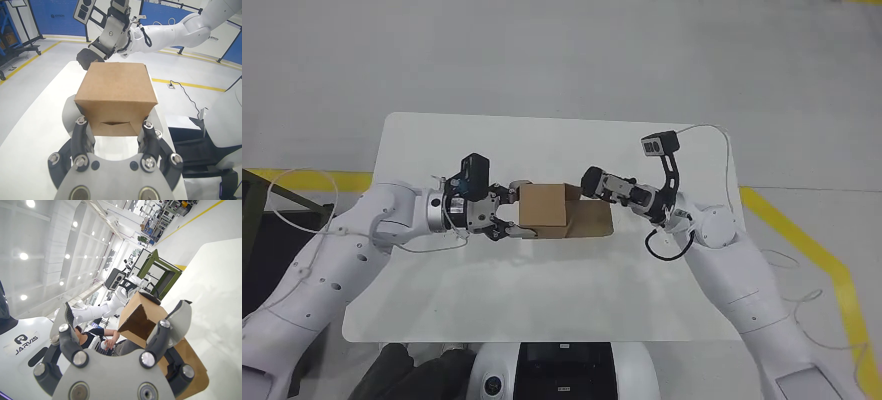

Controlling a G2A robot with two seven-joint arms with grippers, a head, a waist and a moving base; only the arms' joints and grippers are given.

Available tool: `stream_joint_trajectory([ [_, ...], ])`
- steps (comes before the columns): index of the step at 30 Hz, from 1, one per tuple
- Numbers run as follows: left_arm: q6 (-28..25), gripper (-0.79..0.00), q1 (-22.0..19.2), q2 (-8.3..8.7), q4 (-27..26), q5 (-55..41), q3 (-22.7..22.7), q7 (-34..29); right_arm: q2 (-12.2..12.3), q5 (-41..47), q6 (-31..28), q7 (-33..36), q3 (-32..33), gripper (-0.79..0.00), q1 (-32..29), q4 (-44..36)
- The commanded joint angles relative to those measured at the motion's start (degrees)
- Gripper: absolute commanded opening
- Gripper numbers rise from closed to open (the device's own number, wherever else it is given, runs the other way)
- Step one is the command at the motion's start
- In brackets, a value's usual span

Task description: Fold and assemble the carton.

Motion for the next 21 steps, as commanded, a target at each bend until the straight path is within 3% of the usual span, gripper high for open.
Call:
stream_joint_trajectory([
  [1,0.0,-0.419,-0.1,0.00,0.2,-0.2,-0.1,0.0,-0.1,-0.1,-0.1,0.5,-0.4,0.000,0.0,0.0],
  [21,0.0,-0.419,-0.4,-0.27,0.5,-0.1,-0.4,0.2,-1.6,1.4,0.3,2.7,-5.4,0.000,0.9,-0.3],
])
